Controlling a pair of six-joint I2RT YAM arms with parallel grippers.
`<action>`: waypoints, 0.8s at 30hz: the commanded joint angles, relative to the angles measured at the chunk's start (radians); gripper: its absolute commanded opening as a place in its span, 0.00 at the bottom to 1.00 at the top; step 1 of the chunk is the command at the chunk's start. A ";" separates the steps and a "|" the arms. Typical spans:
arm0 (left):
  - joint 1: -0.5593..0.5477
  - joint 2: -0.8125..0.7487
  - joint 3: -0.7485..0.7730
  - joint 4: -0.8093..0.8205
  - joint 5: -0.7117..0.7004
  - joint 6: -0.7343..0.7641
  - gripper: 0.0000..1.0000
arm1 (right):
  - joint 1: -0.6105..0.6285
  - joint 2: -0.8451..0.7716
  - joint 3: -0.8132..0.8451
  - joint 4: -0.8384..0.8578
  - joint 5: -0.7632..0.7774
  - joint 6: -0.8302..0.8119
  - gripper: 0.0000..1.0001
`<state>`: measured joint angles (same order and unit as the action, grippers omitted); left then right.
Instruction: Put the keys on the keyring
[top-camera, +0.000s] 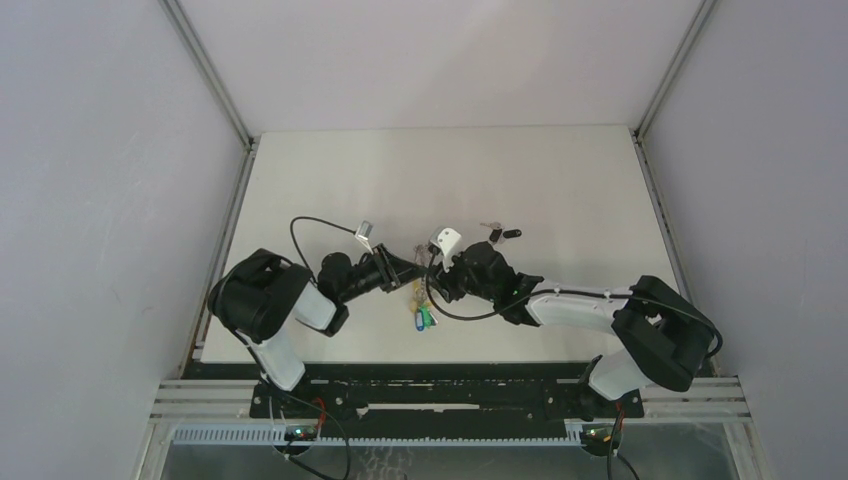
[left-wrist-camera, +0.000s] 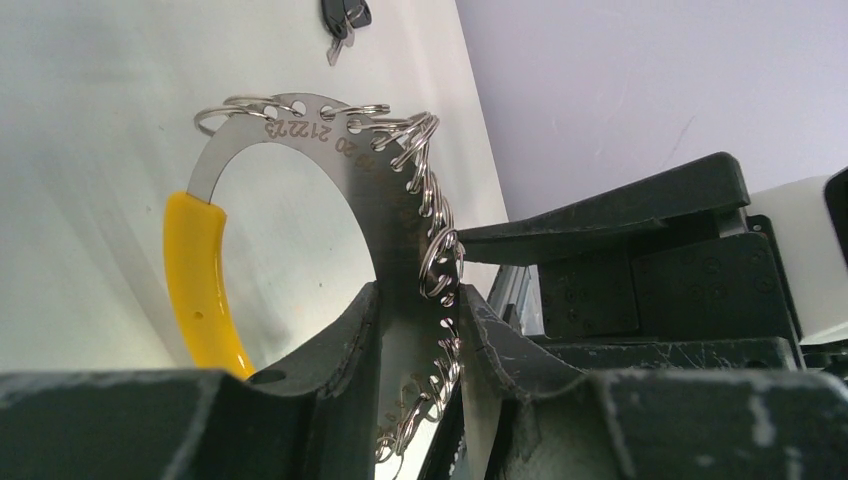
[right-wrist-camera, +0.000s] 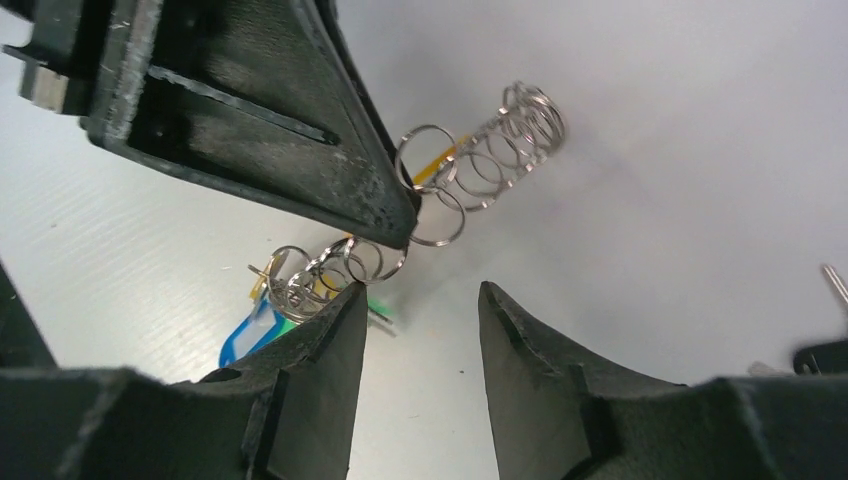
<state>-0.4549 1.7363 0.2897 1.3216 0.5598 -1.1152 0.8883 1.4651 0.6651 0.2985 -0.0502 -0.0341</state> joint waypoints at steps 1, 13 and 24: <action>-0.004 -0.009 -0.018 0.070 0.029 -0.024 0.08 | 0.006 -0.047 -0.039 0.156 0.155 0.037 0.44; -0.005 -0.007 -0.020 0.070 0.024 -0.045 0.08 | -0.037 -0.123 -0.096 0.159 0.075 0.046 0.44; -0.004 0.000 -0.021 0.070 0.017 -0.070 0.08 | 0.020 -0.114 -0.140 0.247 -0.094 -0.124 0.45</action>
<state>-0.4561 1.7370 0.2802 1.3228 0.5713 -1.1671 0.8791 1.3594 0.5186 0.4335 -0.0883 -0.0761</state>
